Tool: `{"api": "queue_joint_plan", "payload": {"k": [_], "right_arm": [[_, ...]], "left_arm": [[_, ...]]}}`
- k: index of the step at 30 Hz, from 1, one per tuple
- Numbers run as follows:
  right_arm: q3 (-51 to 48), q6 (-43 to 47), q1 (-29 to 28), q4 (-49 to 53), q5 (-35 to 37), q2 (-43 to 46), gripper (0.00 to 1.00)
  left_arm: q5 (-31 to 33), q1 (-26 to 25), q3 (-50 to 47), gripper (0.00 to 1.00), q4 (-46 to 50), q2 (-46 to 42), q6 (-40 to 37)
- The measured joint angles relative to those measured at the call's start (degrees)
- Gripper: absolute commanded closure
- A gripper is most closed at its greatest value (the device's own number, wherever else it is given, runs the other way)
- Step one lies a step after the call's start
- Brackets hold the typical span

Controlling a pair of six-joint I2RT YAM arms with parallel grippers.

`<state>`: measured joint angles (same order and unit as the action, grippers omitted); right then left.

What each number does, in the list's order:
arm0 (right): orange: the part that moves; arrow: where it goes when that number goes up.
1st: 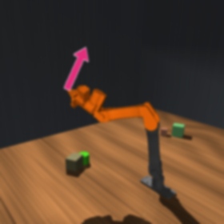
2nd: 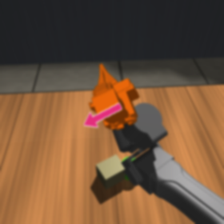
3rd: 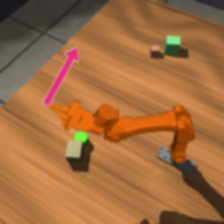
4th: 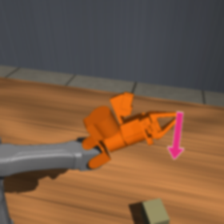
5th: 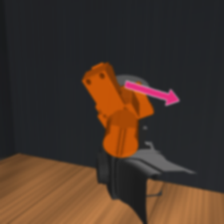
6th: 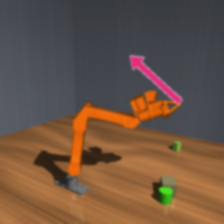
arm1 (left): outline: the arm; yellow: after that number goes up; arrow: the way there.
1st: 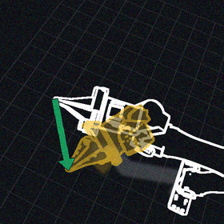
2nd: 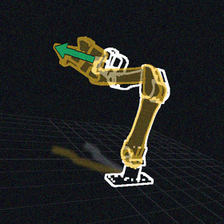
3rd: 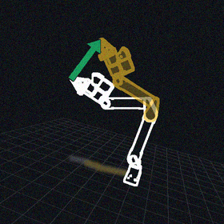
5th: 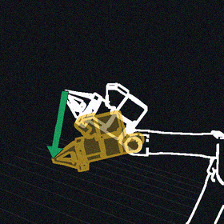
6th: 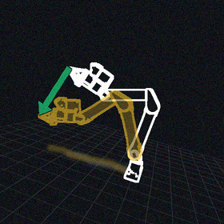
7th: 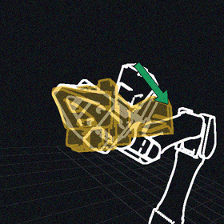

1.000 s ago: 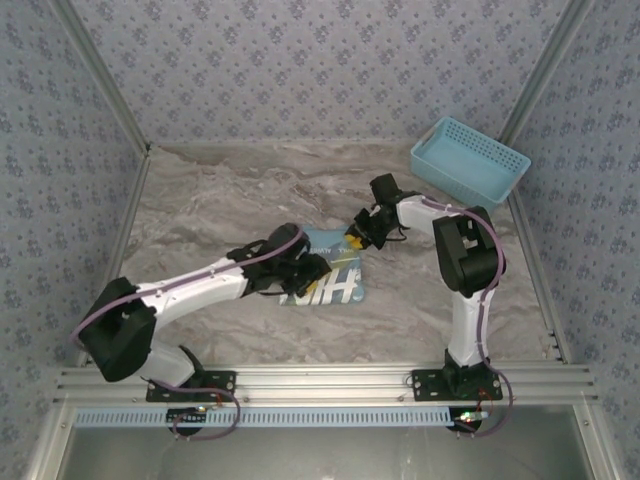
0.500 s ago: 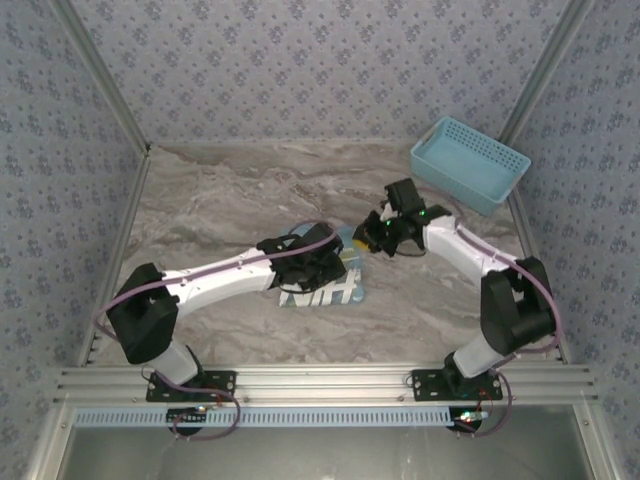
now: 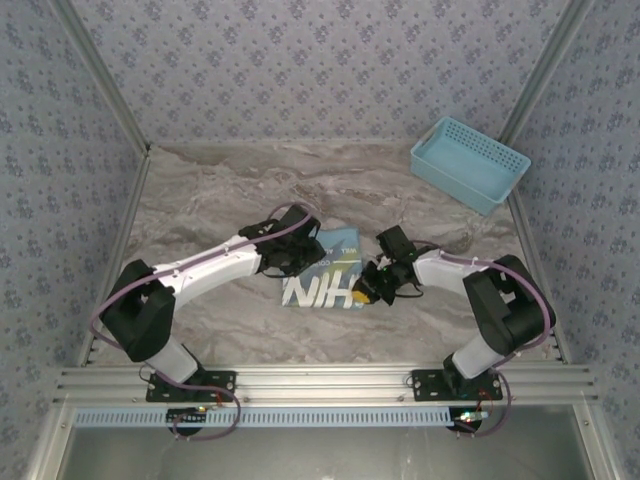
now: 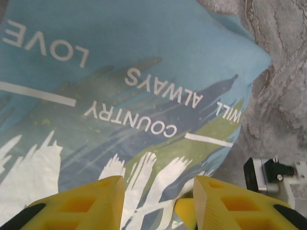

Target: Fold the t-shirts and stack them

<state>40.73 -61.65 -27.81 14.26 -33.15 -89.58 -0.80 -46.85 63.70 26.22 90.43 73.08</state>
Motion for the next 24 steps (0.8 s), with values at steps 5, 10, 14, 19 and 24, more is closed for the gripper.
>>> {"api": "queue_joint_plan", "payload": {"k": [5, 10, 14, 19, 24], "right_arm": [[1.9, 0.7, 1.6, 3.6, 1.5, 6.0, 0.72], [7.1, 5.0, 8.7, 13.3, 6.0, 16.2, 0.61], [9.3, 9.7, 15.5, 21.3, 9.8, 23.0, 0.58], [9.3, 12.7, 21.4, 30.1, 12.6, 30.2, 0.55], [9.2, 13.1, 24.3, 35.1, 13.0, 37.5, 0.55]], "left_arm": [[-0.8, -2.5, 1.3, 0.56, 1.9, 0.2, 0.0], [-0.5, -7.7, 9.3, 0.53, 6.0, 5.4, -3.7], [2.0, -12.5, 20.5, 0.52, 11.8, 14.4, -10.1], [6.3, -15.3, 31.4, 0.51, 19.5, 25.6, -15.4], [11.4, -15.9, 36.8, 0.52, 25.8, 33.8, -19.3]]}}
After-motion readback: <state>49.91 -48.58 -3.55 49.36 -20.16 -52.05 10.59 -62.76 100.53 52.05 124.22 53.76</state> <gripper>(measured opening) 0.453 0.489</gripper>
